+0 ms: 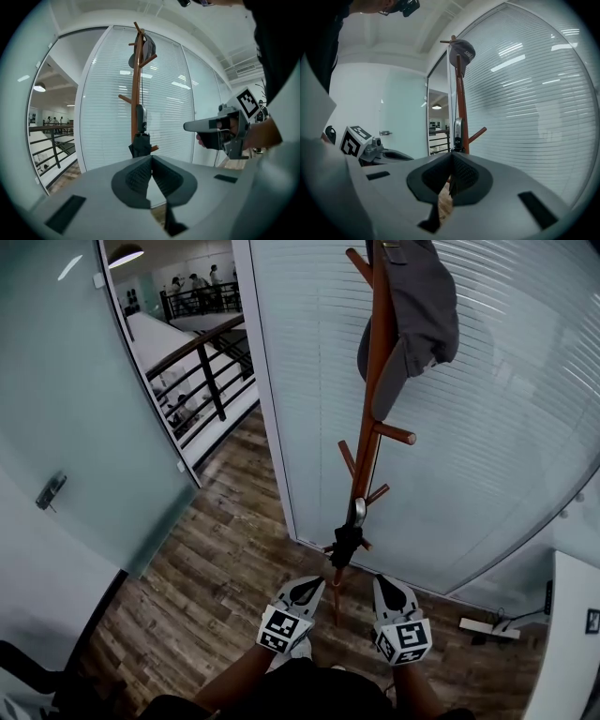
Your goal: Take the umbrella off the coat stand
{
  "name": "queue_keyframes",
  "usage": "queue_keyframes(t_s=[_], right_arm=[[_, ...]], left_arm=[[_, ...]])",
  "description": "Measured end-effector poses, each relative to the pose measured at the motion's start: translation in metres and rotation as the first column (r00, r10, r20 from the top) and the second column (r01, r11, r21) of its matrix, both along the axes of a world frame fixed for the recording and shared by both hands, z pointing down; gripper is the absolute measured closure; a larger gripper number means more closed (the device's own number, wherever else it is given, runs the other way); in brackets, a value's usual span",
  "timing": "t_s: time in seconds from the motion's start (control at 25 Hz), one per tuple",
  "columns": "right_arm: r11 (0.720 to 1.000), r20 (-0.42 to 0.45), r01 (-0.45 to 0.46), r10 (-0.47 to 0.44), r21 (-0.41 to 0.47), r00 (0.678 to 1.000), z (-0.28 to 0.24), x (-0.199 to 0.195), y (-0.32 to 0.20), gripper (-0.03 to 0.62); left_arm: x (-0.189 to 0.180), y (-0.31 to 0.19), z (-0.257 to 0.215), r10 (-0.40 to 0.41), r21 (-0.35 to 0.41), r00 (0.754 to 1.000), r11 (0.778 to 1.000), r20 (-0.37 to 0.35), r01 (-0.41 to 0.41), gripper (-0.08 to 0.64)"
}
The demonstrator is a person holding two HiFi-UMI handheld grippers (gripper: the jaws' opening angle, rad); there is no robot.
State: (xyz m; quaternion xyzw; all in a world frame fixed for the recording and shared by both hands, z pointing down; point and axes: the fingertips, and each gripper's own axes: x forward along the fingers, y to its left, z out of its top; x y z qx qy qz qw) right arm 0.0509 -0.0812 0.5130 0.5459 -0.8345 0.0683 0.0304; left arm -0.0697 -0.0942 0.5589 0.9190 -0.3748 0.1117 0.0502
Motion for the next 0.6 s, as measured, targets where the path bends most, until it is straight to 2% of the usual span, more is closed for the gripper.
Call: queue_keyframes(t_s=[0.16,0.36,0.6], right_arm=[[1.0,-0.006,-0.027,0.027,0.015,1.0,-0.004,-0.005,-0.024,0.586],[0.998,-0.018,-0.065,0.065,-0.025,0.998,0.013,-0.011,-0.038,0.586],[0.993,-0.03,-0.113,0.112,-0.043,0.993,0.026,-0.013,-0.041,0.586]], left_arm=[[0.006,-0.023,0.012,0.044,-0.014,0.998,0.999,0.043,-0.043,0.548],[0.005,-0.043,0.03,0.058,-0.051,0.995,0.997,0.085,-0.054,0.548],[0.005,-0.056,0.037,0.103,-0.068,0.99,0.993,0.1,-0.096,0.548]])
